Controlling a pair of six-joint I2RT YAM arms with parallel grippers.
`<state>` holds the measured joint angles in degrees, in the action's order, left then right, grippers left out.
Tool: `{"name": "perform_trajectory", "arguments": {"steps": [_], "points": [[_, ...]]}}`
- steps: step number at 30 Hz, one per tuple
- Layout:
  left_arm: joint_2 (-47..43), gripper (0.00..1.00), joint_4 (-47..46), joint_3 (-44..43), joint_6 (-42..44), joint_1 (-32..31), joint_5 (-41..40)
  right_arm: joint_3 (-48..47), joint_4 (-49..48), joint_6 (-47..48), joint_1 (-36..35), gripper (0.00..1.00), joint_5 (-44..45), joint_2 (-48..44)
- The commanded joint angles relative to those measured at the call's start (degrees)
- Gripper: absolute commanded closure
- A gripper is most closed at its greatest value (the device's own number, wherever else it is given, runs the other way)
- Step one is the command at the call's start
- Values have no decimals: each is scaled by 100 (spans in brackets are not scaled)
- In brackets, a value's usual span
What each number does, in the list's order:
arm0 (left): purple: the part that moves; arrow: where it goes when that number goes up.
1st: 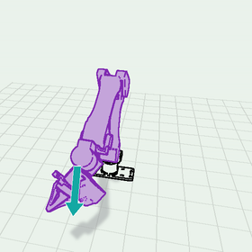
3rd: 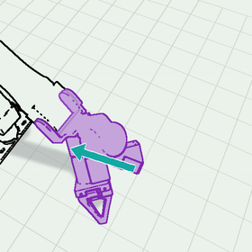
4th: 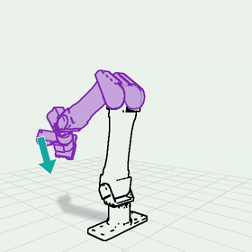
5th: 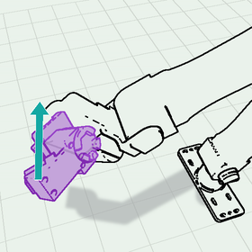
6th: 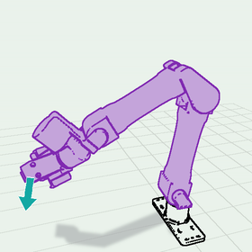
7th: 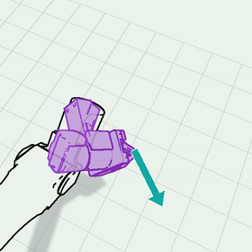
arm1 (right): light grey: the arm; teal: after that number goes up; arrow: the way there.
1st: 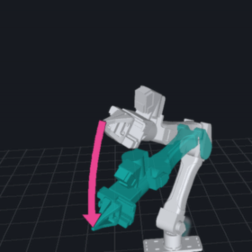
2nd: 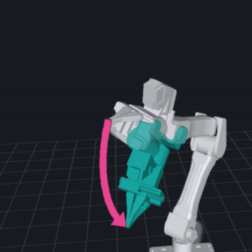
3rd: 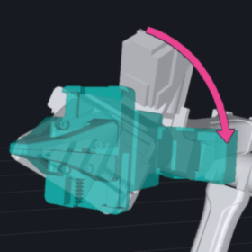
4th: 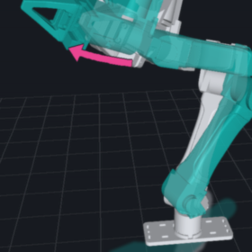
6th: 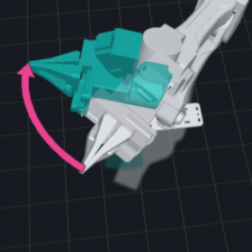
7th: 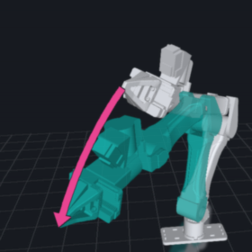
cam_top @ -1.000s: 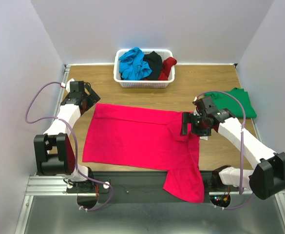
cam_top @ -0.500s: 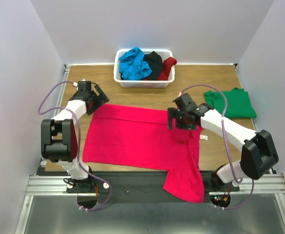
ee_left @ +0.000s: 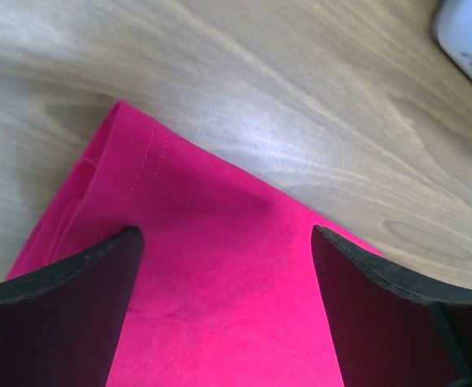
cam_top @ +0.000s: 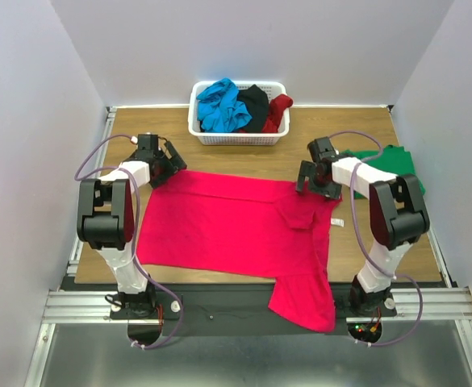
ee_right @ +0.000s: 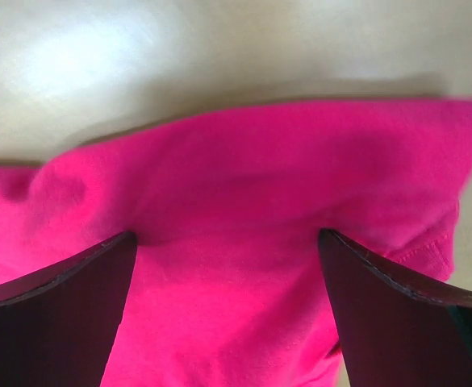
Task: Fold and stack the t-shirts
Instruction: Fold the tshirt
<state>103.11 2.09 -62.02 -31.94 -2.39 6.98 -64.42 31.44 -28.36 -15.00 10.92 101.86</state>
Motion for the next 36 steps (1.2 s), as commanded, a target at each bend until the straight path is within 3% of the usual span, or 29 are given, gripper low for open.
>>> {"name": "perform_trajectory", "arguments": {"steps": [1, 4, 11, 17, 24, 29, 32, 36], "points": [[306, 2, 169, -38, 83, 186, -311, -526, -577, 436, 41, 0, -317, 649], [333, 2, 274, -82, 31, 502, -540, -896, -796, 559, 164, 0, -536, 1133], [613, 2, 336, -425, 22, 705, -470, -2116, -947, 1789, 191, 0, -1355, 2020], [579, 2, 327, -557, 30, 705, -303, -2364, -929, 2405, 200, 0, -1127, 1671], [-53, 2, 608, -602, 109, 705, -452, -1331, -807, 1660, 200, 0, -293, 91], [-625, 1, 582, -153, 127, 705, -417, 59, -798, 1544, 182, 0, -792, -764], [-1107, 2, 503, 338, 101, 696, -399, 683, -789, 1439, -229, 0, -504, -1089], [-1696, 2, 319, 1076, 39, 696, -365, 835, -719, 1176, -818, 0, 322, -1081]]}}
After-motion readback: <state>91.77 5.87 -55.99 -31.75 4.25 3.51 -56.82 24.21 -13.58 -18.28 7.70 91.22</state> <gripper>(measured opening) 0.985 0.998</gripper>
